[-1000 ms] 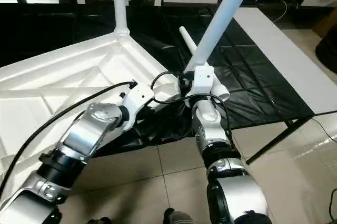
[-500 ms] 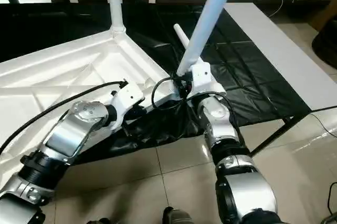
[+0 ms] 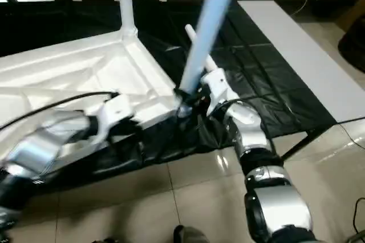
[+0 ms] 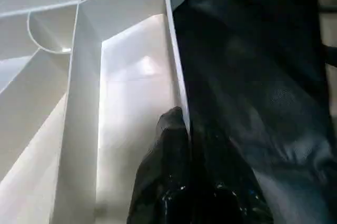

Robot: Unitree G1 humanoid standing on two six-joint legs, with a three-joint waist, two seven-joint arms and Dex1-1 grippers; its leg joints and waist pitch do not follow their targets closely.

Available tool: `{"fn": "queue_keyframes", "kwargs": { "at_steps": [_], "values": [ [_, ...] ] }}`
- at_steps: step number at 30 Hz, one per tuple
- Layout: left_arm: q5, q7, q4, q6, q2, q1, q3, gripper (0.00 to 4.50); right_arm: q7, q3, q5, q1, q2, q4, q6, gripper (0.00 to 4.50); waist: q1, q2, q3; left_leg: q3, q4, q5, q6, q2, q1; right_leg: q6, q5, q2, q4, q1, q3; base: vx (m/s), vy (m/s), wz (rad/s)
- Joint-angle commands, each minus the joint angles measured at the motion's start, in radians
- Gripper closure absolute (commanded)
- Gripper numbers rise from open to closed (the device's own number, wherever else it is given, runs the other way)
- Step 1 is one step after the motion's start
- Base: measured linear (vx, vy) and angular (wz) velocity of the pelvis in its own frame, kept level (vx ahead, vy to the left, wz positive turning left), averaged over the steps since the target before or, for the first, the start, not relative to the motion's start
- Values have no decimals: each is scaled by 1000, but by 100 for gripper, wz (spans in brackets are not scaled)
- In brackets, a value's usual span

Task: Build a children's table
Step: Insert table leg to table base

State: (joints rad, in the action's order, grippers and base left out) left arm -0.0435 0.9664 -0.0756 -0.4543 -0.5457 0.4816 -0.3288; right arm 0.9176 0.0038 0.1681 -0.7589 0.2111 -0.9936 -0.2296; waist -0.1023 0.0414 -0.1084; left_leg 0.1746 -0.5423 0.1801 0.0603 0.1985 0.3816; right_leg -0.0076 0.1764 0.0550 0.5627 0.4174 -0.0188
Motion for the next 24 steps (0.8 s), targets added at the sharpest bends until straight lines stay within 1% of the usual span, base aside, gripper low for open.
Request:
{"fn": "queue_keyframes", "kwargs": {
  "at_steps": [1,2,4,5,6,7,8,9,11,13,19,24],
  "values": [
    [19,168,30,37,-26,-42,-97,450,60,77,-72,74,26,-113,113,261,5,-27,38,4,70,273,-16,41,-14,-279,108,60,-52,-32,31,0,0,0],
    [18,169,29,41,-29,-42,-97,450,69,78,-73,74,29,-113,114,261,8,-32,37,8,67,251,-24,41,-17,-291,81,60,-49,-32,30,0,0,0],
    [9,172,19,56,-45,-43,-100,450,102,86,-82,74,41,-112,111,261,12,-32,38,12,66,232,-24,44,-20,-300,61,58,-46,-35,29,0,0,0],
    [2,171,9,73,-57,-43,-102,450,137,93,-91,75,52,-110,104,261,14,-29,38,14,65,230,-23,44,-21,-301,60,57,-46,-34,29,0,0,0],
    [-1,168,4,82,-62,-42,-102,450,157,96,-95,76,57,-107,99,261,18,-23,39,16,64,231,-25,44,-23,-300,72,56,-46,-35,30,0,0,0],
    [1,161,1,84,-59,-42,-97,450,169,96,-93,79,59,-101,88,261,21,-17,37,18,64,244,-26,43,-23,-294,104,57,-48,-34,32,0,0,0],
    [3,159,1,85,-58,-42,-96,450,174,96,-90,81,60,-97,88,261,27,-20,38,20,64,250,-21,46,-28,-288,128,58,-49,-32,35,0,0,0],
    [5,159,2,84,-58,-42,-95,450,180,95,-87,82,61,-93,92,261,28,-18,37,21,64,254,-19,46,-29,-286,140,58,-50,-31,35,0,0,0],
    [10,164,5,84,-61,-44,-97,450,204,93,-78,87,62,-85,103,261,33,-18,38,24,64,273,-7,47,-33,-275,178,56,-52,-28,36,0,0,0],
    [16,174,11,80,-64,-47,-99,450,234,96,-74,95,67,-81,108,261,34,-18,38,24,64,287,-2,46,-34,-269,197,55,-53,-25,37,0,0,0],
    [59,237,33,100,-79,-60,-93,450,337,96,-62,108,85,-82,125,261,43,-16,39,27,60,282,-5,44,-36,-269,183,53,-51,-25,39,0,0,0],
    [53,226,19,104,-77,-55,-83,450,312,80,-70,122,91,-97,99,261,48,-15,44,27,58,252,-7,44,-37,-279,142,51,-44,-29,37,0,0,0]
  ]
}}
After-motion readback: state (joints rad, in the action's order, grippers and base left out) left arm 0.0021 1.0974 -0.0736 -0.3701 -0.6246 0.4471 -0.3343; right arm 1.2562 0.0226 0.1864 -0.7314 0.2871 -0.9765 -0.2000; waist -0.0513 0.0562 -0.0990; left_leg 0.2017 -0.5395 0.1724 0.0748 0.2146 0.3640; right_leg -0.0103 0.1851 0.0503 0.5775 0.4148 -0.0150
